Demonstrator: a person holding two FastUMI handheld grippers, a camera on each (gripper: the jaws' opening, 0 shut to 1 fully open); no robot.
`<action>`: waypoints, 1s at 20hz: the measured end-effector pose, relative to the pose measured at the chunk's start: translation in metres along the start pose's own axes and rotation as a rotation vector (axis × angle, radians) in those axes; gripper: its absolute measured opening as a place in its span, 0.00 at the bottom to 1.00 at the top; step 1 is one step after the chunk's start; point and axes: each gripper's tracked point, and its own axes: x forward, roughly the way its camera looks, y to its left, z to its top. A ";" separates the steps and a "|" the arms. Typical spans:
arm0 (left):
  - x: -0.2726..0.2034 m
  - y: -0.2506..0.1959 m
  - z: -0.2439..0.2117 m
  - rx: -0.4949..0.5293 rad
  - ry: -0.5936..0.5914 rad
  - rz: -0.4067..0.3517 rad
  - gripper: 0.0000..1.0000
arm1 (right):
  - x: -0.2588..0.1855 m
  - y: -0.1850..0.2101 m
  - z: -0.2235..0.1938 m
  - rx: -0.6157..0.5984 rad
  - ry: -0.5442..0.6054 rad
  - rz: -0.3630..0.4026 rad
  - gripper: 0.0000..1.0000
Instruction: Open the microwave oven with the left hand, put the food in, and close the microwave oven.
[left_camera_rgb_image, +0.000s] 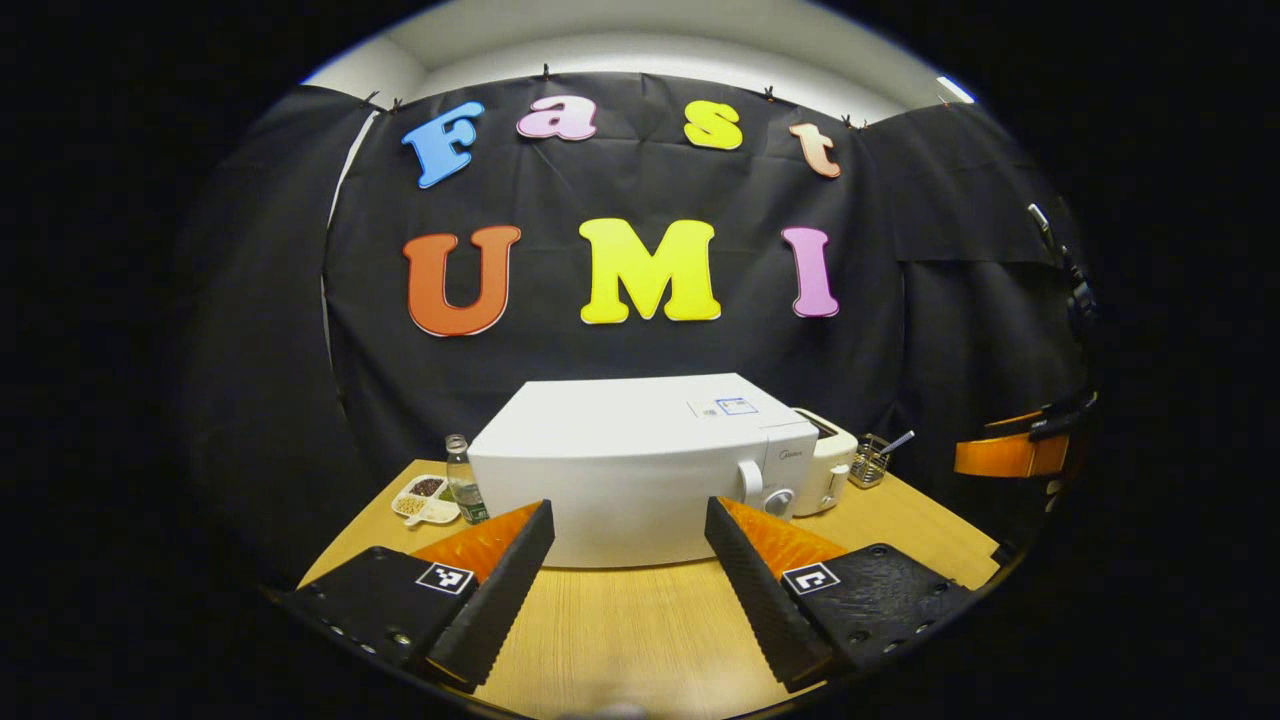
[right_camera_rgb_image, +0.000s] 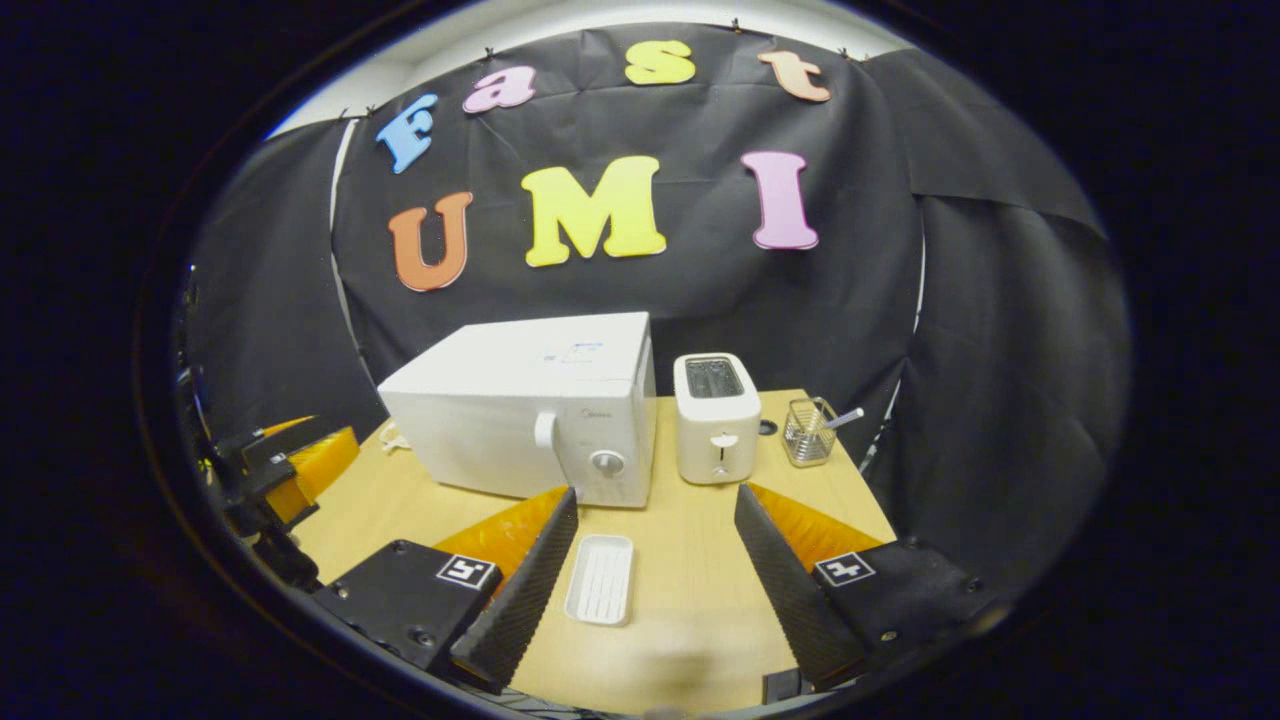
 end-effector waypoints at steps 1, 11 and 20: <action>-0.008 0.006 0.007 0.004 -0.004 0.010 0.96 | -0.003 0.005 0.004 0.005 -0.016 0.005 1.00; -0.065 0.045 0.071 -0.007 -0.092 0.084 0.96 | -0.043 0.044 0.069 0.023 -0.214 0.019 0.90; -0.079 0.066 0.095 -0.040 -0.129 0.119 0.96 | -0.086 0.067 0.116 -0.025 -0.338 0.010 1.00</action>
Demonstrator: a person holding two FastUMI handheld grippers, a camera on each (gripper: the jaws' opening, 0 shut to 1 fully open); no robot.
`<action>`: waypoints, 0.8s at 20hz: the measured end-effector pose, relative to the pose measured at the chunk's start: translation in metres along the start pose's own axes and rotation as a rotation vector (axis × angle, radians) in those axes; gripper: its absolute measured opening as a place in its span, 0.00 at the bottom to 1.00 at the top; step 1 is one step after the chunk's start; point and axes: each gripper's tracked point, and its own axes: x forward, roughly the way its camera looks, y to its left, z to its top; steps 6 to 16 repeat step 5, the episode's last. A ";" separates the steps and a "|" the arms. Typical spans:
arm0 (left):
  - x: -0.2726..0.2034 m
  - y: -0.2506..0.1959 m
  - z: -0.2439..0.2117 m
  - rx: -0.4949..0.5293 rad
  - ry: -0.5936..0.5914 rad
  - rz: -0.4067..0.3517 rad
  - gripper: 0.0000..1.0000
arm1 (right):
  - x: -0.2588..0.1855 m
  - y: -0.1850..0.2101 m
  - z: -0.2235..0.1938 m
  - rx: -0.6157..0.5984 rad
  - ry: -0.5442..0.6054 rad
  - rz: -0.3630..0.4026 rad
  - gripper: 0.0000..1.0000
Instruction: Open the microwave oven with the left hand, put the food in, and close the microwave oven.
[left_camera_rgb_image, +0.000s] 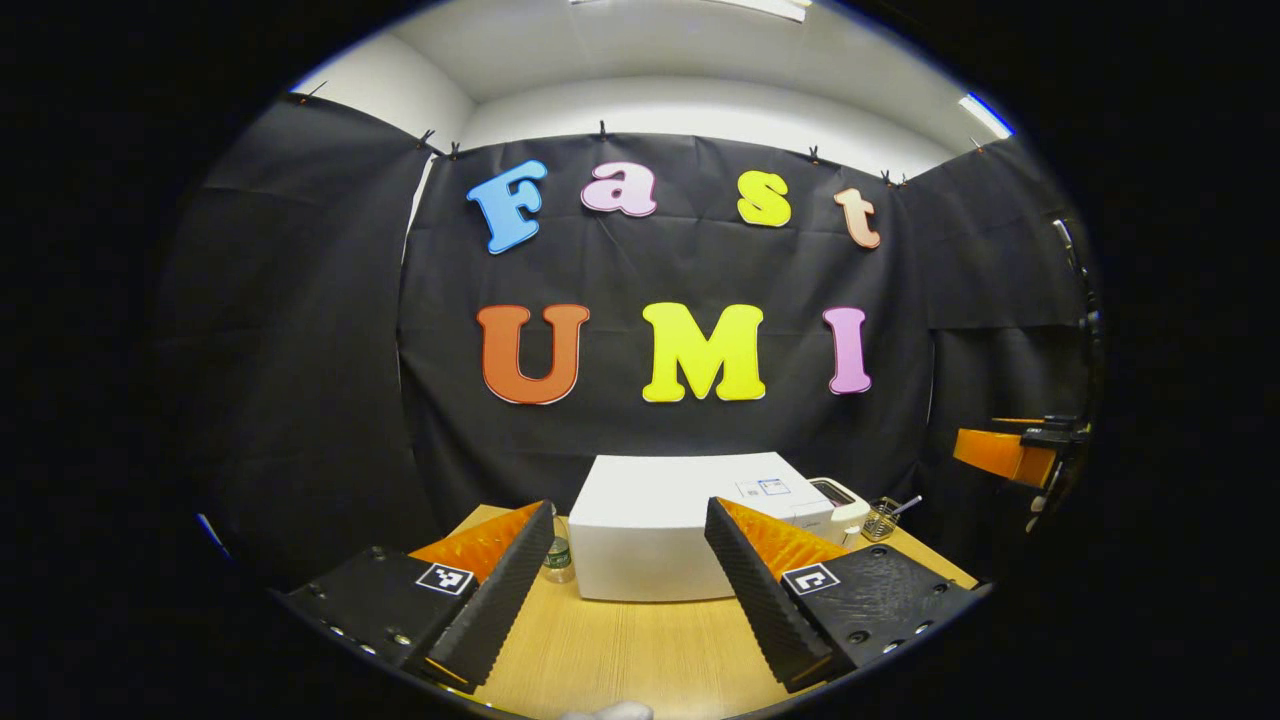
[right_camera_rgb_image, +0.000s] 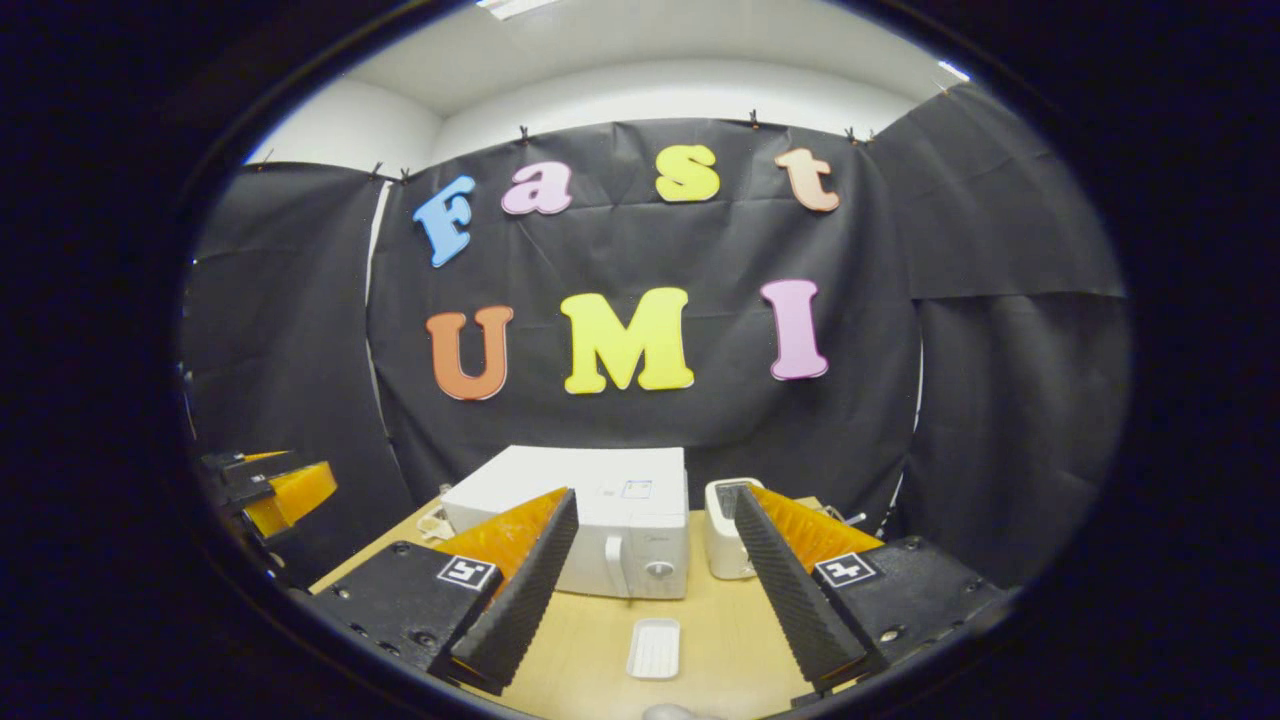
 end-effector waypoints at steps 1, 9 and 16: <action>-0.002 0.003 0.003 0.003 -0.006 0.002 0.96 | -0.002 0.001 0.004 -0.006 -0.006 -0.002 0.90; -0.004 0.003 0.011 0.009 -0.025 -0.008 0.96 | -0.008 0.005 0.010 -0.003 -0.018 -0.005 1.00; -0.004 0.003 0.011 0.009 -0.025 -0.008 0.96 | -0.008 0.005 0.010 -0.003 -0.018 -0.005 1.00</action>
